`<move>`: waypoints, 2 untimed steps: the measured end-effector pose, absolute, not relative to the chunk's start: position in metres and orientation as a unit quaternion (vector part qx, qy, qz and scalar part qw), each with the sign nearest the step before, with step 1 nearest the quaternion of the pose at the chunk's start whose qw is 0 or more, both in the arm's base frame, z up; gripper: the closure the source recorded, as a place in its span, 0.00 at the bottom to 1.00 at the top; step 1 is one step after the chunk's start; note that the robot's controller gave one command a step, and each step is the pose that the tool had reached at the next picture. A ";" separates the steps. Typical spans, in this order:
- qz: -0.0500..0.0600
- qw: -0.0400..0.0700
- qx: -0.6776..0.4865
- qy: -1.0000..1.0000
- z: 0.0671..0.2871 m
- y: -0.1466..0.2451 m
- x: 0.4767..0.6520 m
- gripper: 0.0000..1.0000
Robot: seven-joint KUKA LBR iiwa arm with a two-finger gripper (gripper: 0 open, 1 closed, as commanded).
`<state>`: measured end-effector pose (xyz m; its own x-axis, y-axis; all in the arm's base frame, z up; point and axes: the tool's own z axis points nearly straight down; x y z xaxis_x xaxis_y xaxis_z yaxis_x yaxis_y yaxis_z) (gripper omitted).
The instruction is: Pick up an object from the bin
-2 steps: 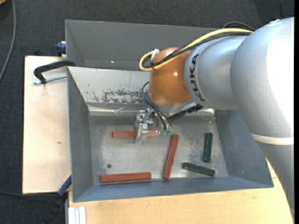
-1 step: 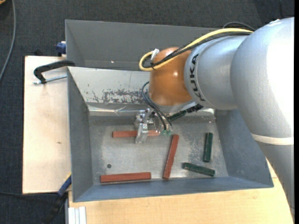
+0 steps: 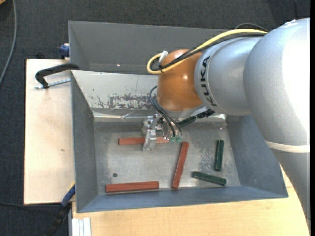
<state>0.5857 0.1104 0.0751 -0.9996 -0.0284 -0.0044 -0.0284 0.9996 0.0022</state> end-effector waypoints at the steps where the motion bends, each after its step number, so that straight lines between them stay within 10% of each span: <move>1: 0.001 0.003 -0.014 1.000 0.079 0.111 0.586 1.00; 2: 0.001 0.003 -0.014 1.000 0.081 0.111 0.587 1.00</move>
Offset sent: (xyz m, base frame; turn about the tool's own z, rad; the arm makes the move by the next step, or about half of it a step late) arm 0.0001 0.0000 0.0082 0.0000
